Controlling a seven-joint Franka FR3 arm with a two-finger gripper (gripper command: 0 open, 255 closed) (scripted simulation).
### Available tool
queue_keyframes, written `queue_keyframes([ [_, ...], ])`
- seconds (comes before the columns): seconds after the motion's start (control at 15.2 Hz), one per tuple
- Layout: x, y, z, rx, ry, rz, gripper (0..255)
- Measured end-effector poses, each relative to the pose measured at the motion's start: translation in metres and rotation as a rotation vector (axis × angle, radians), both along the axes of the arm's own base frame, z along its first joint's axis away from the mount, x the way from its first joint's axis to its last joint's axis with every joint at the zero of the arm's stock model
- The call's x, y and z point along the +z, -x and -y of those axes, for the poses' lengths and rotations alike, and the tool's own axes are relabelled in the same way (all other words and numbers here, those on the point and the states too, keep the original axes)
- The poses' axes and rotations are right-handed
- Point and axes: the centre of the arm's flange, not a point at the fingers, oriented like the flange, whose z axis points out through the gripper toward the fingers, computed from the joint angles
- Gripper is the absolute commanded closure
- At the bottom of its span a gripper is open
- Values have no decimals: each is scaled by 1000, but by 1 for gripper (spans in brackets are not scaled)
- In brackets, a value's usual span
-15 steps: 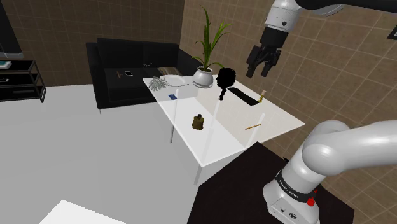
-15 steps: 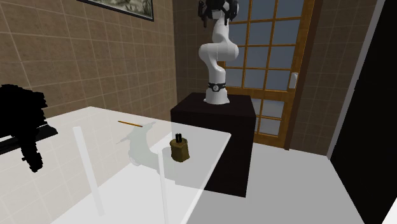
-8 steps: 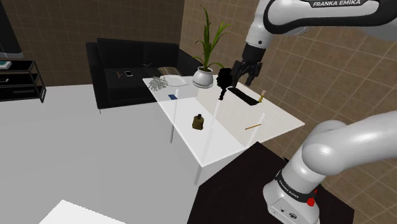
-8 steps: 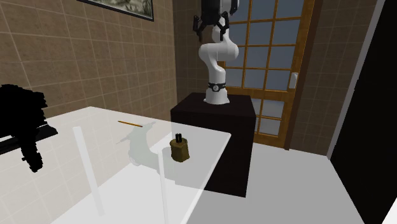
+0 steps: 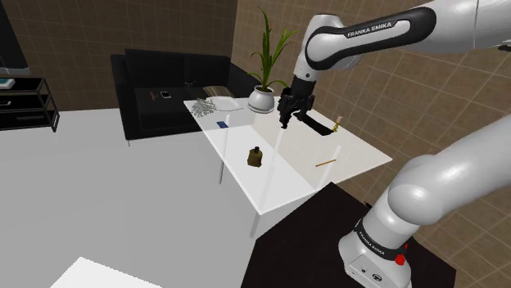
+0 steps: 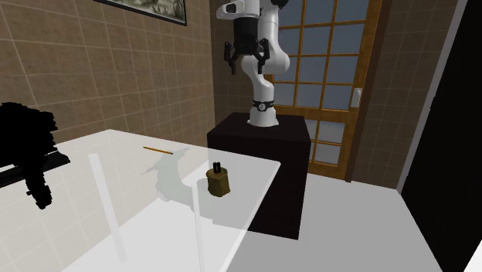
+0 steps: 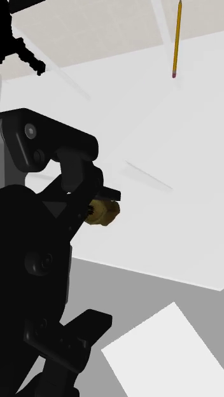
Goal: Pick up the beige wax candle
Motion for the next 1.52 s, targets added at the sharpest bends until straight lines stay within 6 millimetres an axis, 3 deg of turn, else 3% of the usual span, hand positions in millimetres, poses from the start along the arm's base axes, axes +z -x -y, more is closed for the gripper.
queue_keyframes([
  [1.52,-237,-178,51,-39,10,-27,0],
])
